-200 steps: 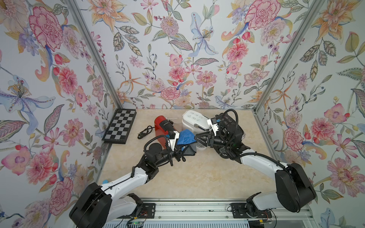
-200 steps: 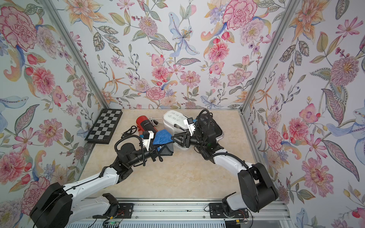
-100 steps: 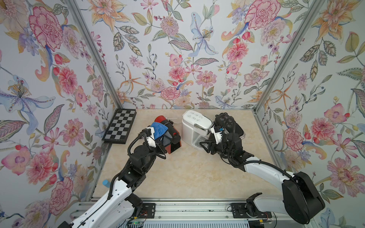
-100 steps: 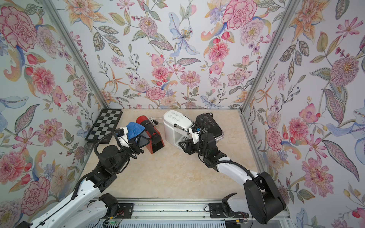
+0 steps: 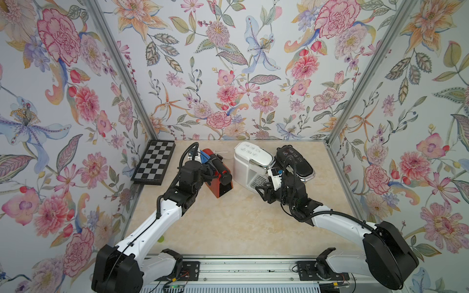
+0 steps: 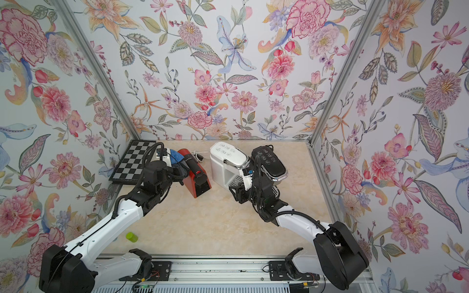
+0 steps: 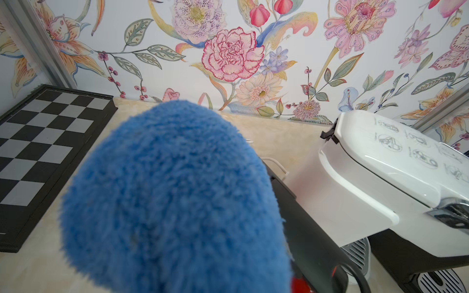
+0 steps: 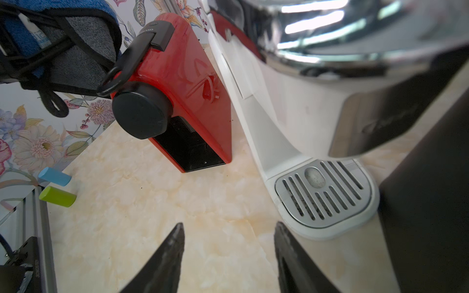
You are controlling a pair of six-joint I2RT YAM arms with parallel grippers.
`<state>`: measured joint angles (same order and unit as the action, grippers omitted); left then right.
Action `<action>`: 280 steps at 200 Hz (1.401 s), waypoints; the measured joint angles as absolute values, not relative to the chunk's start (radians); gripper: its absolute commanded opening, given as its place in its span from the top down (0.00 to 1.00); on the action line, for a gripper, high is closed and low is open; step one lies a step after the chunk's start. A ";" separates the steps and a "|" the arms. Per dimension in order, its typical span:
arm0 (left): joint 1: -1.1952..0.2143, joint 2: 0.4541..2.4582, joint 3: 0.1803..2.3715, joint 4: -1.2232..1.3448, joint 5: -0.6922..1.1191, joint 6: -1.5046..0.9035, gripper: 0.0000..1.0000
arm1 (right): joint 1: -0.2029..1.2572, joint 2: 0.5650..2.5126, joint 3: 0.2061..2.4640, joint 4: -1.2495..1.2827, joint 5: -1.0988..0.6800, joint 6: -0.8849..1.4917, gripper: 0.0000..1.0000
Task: Wipe the surface of a coffee machine
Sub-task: Wipe the dirt from the surface of the coffee machine.
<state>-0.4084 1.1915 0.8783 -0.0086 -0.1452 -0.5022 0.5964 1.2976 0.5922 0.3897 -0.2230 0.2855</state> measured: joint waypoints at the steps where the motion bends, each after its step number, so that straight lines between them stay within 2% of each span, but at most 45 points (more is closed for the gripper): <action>1: -0.407 1.194 0.880 -0.009 -0.145 -0.501 1.00 | 0.596 1.298 0.591 0.390 -0.221 0.286 0.42; 98: -0.227 1.427 1.026 -0.067 -0.073 -0.347 1.00 | 0.596 1.307 0.559 0.444 -0.170 0.284 0.42; 160: -0.152 1.509 1.034 0.044 0.026 -0.179 1.00 | 0.596 1.349 0.559 0.454 -0.171 0.284 0.42; 211: -0.075 1.556 1.008 0.166 0.201 -0.067 1.00 | 0.596 1.359 0.559 0.466 -0.171 0.284 0.42; 254: 0.012 1.672 1.003 0.201 0.413 -0.070 1.00 | 0.596 1.364 0.559 0.469 -0.171 0.284 0.42; 280: 0.020 1.750 1.003 0.204 0.478 -0.079 1.00 | 0.596 1.368 0.559 0.469 -0.170 0.284 0.42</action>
<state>0.0204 1.7504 1.0035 0.2043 0.4778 -0.0788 0.5964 1.3682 0.5587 0.4694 -0.1703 0.2844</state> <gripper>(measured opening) 0.106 0.580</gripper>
